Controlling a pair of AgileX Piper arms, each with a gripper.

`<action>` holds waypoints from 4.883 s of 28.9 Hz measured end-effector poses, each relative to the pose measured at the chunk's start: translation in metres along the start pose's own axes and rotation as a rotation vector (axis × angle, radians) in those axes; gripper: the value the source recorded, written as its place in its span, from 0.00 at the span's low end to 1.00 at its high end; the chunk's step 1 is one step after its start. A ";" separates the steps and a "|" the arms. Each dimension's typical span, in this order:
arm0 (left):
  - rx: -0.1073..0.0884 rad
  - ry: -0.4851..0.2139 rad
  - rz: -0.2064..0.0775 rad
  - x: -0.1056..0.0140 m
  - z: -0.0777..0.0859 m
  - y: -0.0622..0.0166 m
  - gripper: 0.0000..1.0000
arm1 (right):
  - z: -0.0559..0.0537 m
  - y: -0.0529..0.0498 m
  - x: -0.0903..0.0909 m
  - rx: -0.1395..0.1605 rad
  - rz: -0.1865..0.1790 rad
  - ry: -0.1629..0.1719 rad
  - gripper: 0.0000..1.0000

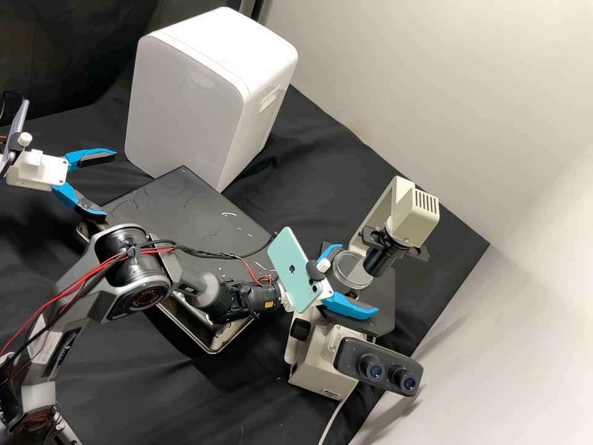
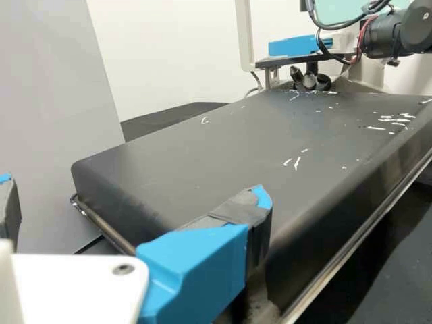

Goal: Place the petri dish on the microscope

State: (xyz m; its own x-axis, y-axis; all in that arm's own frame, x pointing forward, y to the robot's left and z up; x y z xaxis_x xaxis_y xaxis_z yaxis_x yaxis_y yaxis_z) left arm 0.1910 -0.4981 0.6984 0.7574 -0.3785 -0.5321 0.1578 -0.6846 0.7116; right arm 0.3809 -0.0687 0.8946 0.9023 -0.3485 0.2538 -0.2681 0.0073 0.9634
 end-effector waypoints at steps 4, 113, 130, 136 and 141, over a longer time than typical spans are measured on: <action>0.002 -0.001 0.008 0.002 0.000 0.0017 1.00 | 0.000 0.000 0.000 0.004 0.003 -0.004 1.00; -0.005 0.006 0.009 0.005 0.000 0.0013 1.00 | -0.033 0.014 -0.004 0.047 -0.019 -0.016 1.00; -0.005 0.006 0.009 0.005 0.000 0.0013 1.00 | -0.032 0.013 0.000 0.036 -0.024 -0.028 1.00; -0.005 0.006 0.009 0.005 0.000 0.0013 1.00 | -0.033 0.014 0.003 0.028 -0.016 -0.032 1.00; -0.005 0.006 0.009 0.005 0.000 0.0013 1.00 | -0.032 0.013 0.004 0.027 -0.018 -0.035 0.00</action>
State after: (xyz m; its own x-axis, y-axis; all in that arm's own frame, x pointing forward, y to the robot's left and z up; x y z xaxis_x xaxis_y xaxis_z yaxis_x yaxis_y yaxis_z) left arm 0.1953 -0.5011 0.6965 0.7628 -0.3806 -0.5227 0.1539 -0.6783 0.7185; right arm 0.3915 -0.0402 0.9103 0.8951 -0.3806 0.2324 -0.2610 -0.0247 0.9650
